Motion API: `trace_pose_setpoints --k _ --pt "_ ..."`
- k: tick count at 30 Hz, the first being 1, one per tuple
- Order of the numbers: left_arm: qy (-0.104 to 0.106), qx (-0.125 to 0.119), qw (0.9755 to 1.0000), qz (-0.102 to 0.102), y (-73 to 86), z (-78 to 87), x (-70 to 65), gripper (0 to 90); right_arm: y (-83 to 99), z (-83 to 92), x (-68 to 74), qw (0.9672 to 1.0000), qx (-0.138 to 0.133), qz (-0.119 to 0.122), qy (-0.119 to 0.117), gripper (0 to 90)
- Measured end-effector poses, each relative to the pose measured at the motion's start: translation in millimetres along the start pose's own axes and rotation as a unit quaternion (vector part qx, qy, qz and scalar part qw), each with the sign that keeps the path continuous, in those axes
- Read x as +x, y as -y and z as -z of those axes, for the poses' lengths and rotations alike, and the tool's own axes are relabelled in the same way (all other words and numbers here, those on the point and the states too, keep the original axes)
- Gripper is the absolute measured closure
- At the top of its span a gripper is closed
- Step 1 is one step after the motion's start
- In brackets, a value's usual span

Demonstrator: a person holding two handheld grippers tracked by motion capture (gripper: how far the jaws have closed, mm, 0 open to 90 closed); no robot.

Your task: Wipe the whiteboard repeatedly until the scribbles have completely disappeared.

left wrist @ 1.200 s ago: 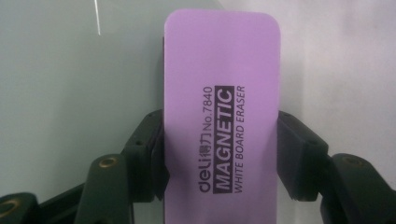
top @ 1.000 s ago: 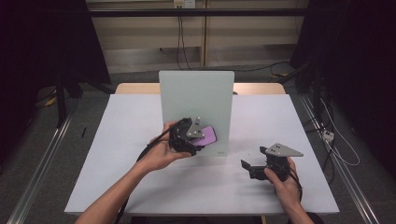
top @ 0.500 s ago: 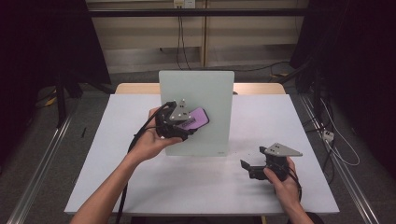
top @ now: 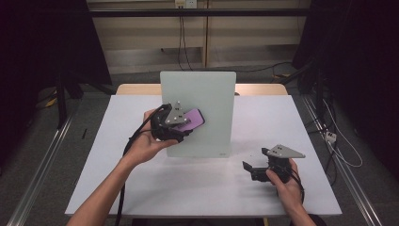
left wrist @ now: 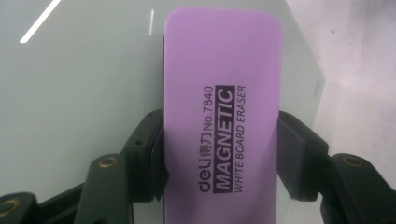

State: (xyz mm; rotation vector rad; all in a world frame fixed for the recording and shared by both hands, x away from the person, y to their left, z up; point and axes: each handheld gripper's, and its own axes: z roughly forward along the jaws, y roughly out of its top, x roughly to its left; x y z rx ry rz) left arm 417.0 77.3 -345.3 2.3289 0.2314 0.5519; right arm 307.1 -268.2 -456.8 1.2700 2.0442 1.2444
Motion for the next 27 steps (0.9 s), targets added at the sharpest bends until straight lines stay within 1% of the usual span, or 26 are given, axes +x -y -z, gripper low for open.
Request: trace_pose_setpoints --k 2,4,5,7,8,9,11,14,15,16,17,18,19,20,21,22,23,24,25,27 --pt "0.005 0.005 1.0000 -0.004 3.8 -4.2 -5.2 41.1 0.0 -0.3 0.2 1.0000 0.000 0.001 0.000 5.9" --pt "0.016 0.018 0.9997 -0.004 7.4 -8.4 -10.5 41.1 -0.2 -0.6 0.4 1.0000 0.001 0.002 0.000 5.9" --pt "0.019 0.023 0.9995 -0.013 8.7 -11.0 -12.7 41.1 -0.2 -0.8 0.6 1.0000 0.001 0.002 0.000 5.9" --pt "0.028 0.029 0.9991 -0.010 12.4 -16.5 -19.2 41.1 -0.4 -1.0 1.1 1.0000 0.002 0.004 -0.001 5.9" --pt "0.034 0.037 0.9986 -0.017 13.6 -18.3 -21.0 41.2 -0.4 -1.0 1.3 1.0000 0.001 0.004 -0.001 5.9" --pt "0.037 0.037 0.9984 -0.020 14.9 -21.2 -23.5 41.2 -0.3 -1.1 1.3 1.0000 0.001 0.004 -0.001 5.9" --pt "0.043 0.047 0.9976 -0.025 16.1 -26.1 -28.9 41.2 -0.2 -1.1 1.1 1.0000 0.002 0.002 -0.001 5.9" --pt "0.052 0.057 0.9966 -0.029 16.8 -32.5 -35.2 41.1 -0.3 -1.3 1.1 1.0000 0.002 0.003 -0.001 5.9" --pt "0.056 0.058 0.9964 -0.027 18.1 -35.1 -37.8 41.1 -0.3 -1.2 1.2 1.0000 0.002 0.003 -0.001 5.9" --pt "0.061 0.062 0.9958 -0.028 19.2 -37.4 -40.2 41.2 -0.3 -1.0 1.3 1.0000 0.001 0.003 -0.002 5.9" --pt "0.064 0.072 0.9947 -0.036 20.4 -39.1 -41.4 41.1 -0.3 -0.8 1.3 1.0000 0.001 0.003 -0.001 5.9" --pt "0.069 0.071 0.9946 -0.032 22.3 -42.0 -44.4 41.1 -0.2 -0.8 0.9 1.0000 0.002 0.002 -0.001 5.9" --pt "0.075 0.082 0.9930 -0.041 23.3 -43.6 -45.6 41.2 -0.2 -0.9 0.6 1.0000 0.001 0.002 -0.001 5.9" --pt "0.078 0.082 0.9930 -0.035 25.1 -45.9 -48.8 41.2 -0.3 -1.0 0.4 1.0000 0.001 0.003 -0.001 5.9" --pt "0.075 0.086 0.9926 -0.041 25.9 -46.5 -50.0 41.1 -0.2 -1.3 0.4 1.0000 0.001 0.003 -0.001 5.9" --pt "0.080 0.082 0.9929 -0.032 26.8 -47.2 -50.3 41.2 -0.2 -1.4 0.7 1.0000 0.003 0.001 -0.001 5.9" --pt "0.087 0.086 0.9918 -0.037 26.7 -46.0 -47.6 41.2 -0.2 -1.7 0.8 1.0000 0.002 0.001 -0.001 5.9" --pt "0.089 0.082 0.9923 -0.028 27.5 -45.7 -47.2 41.2 -0.3 -1.8 0.8 1.0000 0.002 0.000 -0.002 5.9" --pt "0.090 0.082 0.9922 -0.028 28.5 -44.7 -46.5 41.2 -0.5 -1.8 1.0 1.0000 0.003 -0.001 -0.002 5.9" --pt "0.079 0.080 0.9933 -0.026 31.4 -42.2 -45.9 41.2 -0.8 -1.7 1.2 1.0000 0.002 -0.002 -0.001 6.0"
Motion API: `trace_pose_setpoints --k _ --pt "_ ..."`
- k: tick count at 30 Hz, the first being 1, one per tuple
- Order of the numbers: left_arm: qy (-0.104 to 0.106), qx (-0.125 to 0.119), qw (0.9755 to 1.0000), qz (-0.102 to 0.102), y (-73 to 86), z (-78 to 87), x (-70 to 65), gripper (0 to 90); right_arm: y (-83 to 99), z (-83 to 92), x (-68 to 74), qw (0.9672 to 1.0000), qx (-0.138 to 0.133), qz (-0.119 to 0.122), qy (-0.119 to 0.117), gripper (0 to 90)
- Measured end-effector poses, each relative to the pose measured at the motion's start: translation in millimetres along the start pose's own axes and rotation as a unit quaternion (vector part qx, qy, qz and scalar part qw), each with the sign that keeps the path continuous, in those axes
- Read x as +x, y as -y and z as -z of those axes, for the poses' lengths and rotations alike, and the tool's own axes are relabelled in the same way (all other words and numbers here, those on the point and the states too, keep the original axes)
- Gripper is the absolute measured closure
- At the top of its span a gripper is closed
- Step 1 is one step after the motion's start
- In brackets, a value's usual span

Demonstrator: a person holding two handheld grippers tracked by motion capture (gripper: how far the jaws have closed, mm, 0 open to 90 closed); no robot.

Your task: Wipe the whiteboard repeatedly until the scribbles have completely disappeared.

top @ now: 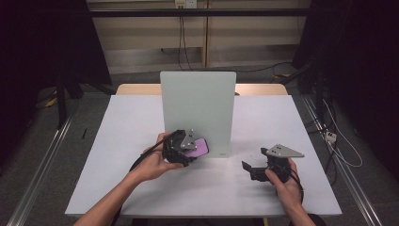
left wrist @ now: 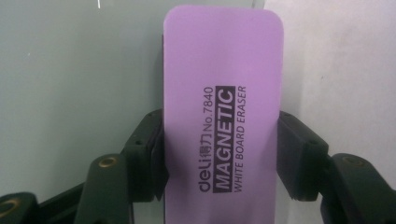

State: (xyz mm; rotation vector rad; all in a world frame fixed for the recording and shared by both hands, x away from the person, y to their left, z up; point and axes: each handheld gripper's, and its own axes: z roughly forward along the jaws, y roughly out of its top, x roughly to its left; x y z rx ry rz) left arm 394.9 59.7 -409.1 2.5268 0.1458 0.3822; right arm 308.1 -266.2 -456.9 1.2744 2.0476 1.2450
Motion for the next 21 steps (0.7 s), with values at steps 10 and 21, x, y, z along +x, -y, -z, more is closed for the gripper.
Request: trace_pose_setpoints --k 10,21 --pt "-0.011 -0.014 0.9992 0.036 19.2 21.5 10.5 41.1 -1.5 -4.2 0.0 1.0000 0.001 -0.004 0.002 6.2" --pt "-0.029 -0.060 0.9942 0.084 24.4 48.9 24.6 41.1 -0.6 -1.6 0.8 1.0000 0.002 0.003 -0.001 6.1"
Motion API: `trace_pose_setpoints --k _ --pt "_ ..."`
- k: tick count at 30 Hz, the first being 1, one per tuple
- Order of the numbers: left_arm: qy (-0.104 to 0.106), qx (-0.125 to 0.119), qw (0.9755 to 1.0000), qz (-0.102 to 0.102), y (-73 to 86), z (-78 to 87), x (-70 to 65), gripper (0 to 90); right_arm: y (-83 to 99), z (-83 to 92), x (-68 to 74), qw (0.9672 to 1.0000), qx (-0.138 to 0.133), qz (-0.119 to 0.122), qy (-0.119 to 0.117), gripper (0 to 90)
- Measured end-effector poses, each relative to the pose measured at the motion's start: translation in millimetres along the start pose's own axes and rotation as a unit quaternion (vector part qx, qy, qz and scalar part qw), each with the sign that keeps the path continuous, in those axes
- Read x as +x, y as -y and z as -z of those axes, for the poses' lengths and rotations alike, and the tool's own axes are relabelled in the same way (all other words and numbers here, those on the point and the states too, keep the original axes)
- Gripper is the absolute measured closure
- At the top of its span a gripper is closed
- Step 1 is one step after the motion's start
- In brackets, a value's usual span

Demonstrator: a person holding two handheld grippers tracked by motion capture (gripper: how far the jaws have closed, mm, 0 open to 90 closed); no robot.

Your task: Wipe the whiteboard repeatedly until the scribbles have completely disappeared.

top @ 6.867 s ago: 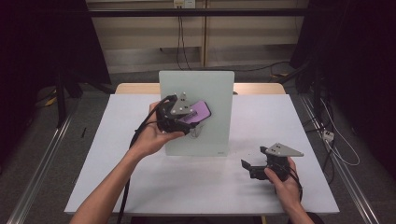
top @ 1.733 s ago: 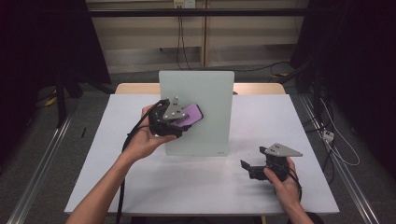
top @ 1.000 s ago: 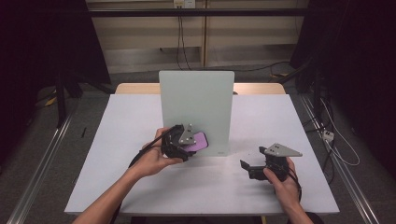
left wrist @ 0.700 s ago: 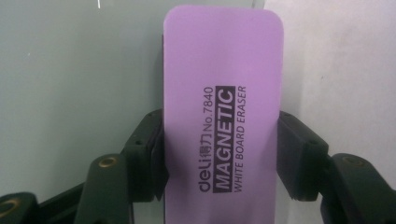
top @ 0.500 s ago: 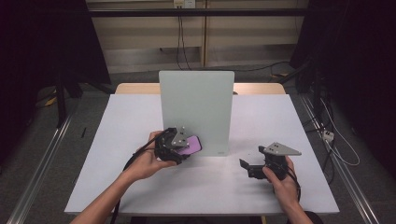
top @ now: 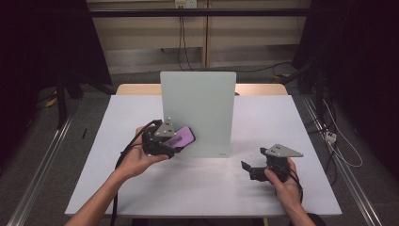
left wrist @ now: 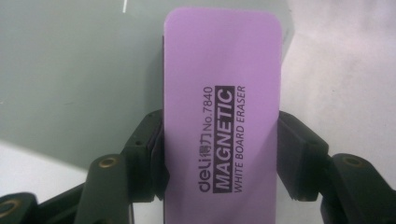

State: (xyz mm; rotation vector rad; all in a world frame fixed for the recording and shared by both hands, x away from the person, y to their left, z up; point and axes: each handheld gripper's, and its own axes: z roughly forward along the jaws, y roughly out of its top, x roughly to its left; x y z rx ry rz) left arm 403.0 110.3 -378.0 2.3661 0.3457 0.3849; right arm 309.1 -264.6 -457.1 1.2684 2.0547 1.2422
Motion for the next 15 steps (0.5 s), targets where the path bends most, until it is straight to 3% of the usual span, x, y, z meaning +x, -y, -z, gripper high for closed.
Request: trace_pose_setpoints --k 2,7,15 --pt "0.000 -0.010 0.9999 0.014 0.5 4.9 2.1 41.1 0.3 1.1 0.2 1.0000 -0.002 0.000 -0.001 6.1" --pt "0.002 -0.024 0.9994 0.025 1.7 14.0 4.6 41.1 0.9 3.9 -1.1 1.0000 -0.005 -0.001 0.000 6.0" --pt "0.020 -0.044 0.9985 0.027 0.5 27.2 6.4 41.1 0.2 2.5 0.3 1.0000 -0.004 0.001 -0.002 6.0"
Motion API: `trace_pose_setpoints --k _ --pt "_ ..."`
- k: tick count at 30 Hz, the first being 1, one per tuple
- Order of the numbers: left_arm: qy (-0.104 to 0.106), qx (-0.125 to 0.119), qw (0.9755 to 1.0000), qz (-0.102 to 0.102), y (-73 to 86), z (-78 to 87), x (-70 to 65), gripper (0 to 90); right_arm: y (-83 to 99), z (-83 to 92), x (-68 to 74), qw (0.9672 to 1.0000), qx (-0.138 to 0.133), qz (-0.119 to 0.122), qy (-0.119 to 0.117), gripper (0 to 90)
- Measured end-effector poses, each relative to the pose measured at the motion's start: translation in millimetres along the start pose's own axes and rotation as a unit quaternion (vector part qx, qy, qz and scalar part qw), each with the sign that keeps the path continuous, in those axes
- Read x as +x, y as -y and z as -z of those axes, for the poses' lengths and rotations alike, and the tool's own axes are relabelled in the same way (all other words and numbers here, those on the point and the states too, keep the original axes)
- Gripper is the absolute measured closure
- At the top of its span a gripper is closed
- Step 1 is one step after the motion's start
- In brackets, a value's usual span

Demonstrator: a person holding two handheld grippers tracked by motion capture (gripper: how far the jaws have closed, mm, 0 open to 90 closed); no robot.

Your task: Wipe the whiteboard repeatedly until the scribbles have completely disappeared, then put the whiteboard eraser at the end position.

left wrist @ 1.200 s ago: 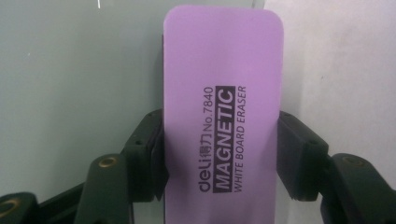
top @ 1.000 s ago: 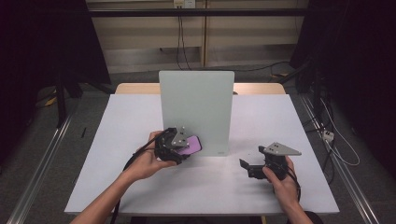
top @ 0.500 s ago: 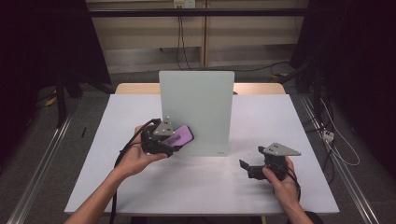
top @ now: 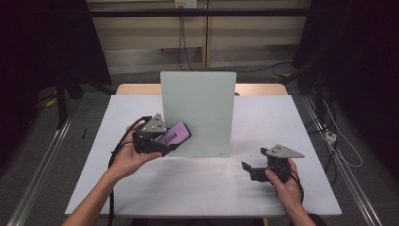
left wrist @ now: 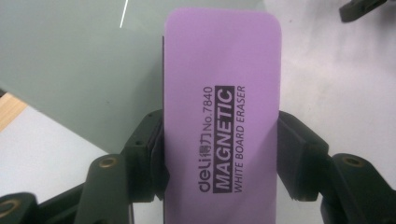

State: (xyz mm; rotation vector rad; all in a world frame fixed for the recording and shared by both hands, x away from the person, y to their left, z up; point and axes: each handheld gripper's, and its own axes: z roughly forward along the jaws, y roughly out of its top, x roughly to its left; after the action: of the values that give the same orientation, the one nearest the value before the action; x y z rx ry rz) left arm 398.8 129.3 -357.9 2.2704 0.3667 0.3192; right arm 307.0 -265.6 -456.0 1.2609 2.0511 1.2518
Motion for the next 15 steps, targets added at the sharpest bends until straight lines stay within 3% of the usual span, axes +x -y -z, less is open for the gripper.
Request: trace_pose_setpoints --k 6,15 --pt "0.008 -0.007 0.9997 0.022 3.1 6.5 5.1 41.1 0.4 0.5 -0.5 1.0000 -0.001 -0.001 -0.001 6.0" --pt "0.027 0.013 0.9991 0.029 7.0 -0.7 0.7 41.1 -1.6 -1.9 0.7 1.0000 -0.001 0.000 -0.006 6.0"
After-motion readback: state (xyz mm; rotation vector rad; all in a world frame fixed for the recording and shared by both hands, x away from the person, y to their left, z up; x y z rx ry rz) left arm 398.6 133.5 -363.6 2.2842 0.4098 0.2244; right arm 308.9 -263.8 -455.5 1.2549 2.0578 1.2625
